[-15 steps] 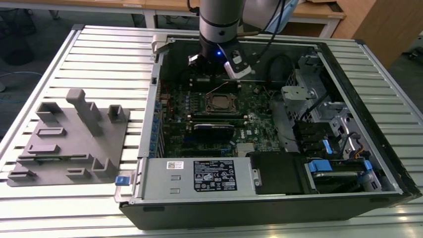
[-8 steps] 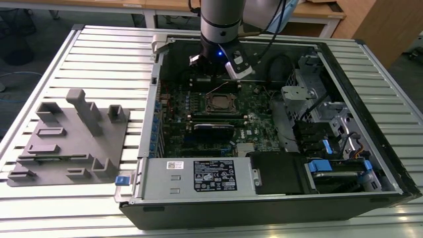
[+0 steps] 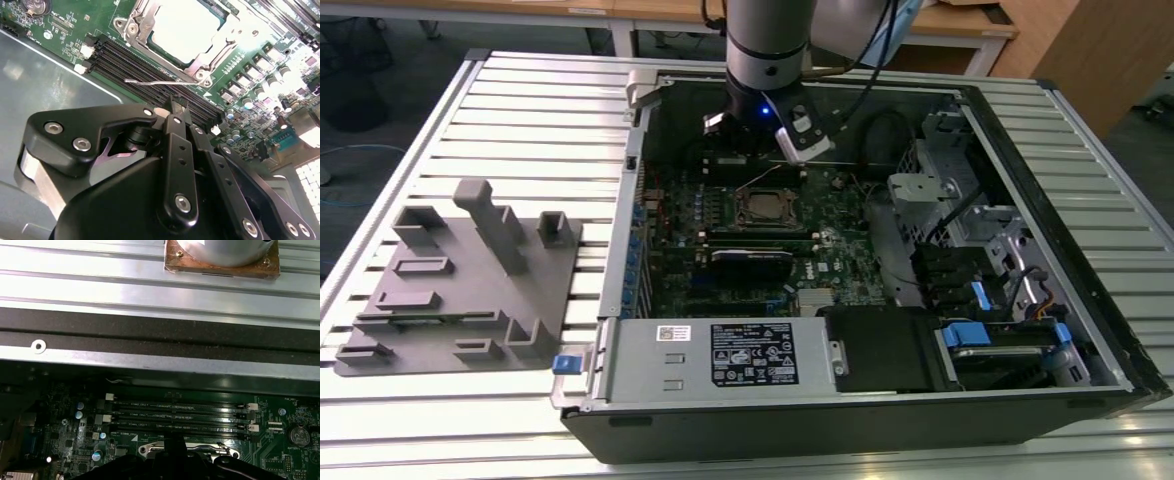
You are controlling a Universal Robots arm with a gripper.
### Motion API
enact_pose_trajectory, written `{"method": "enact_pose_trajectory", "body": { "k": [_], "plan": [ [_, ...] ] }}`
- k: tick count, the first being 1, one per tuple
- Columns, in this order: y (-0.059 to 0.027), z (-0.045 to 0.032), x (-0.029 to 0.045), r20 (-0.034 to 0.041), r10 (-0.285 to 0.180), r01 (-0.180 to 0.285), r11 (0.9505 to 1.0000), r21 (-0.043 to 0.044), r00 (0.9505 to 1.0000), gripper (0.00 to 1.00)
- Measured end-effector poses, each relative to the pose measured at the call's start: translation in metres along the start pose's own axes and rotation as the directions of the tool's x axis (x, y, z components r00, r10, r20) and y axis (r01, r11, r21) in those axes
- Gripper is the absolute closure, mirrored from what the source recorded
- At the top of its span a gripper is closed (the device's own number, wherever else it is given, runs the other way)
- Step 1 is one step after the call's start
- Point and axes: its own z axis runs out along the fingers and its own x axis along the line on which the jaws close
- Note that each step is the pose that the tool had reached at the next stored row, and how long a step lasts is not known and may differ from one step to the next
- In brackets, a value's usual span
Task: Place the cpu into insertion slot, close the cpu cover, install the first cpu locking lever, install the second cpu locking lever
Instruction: 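Install the first cpu locking lever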
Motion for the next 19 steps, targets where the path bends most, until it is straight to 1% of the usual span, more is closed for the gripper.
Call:
{"method": "enact_pose_trajectory", "body": {
  "k": [12, 19],
  "plan": [
    [-0.0002, 0.0003, -0.0035, -0.0001, 0.0, 0.0, 1.0, 0.0, 1.0, 0.9],
    [-0.0005, 0.0006, -0.0073, 0.0, 0.0, 0.0, 1.0, -0.0001, 1.0, 0.9]
  ]
}}
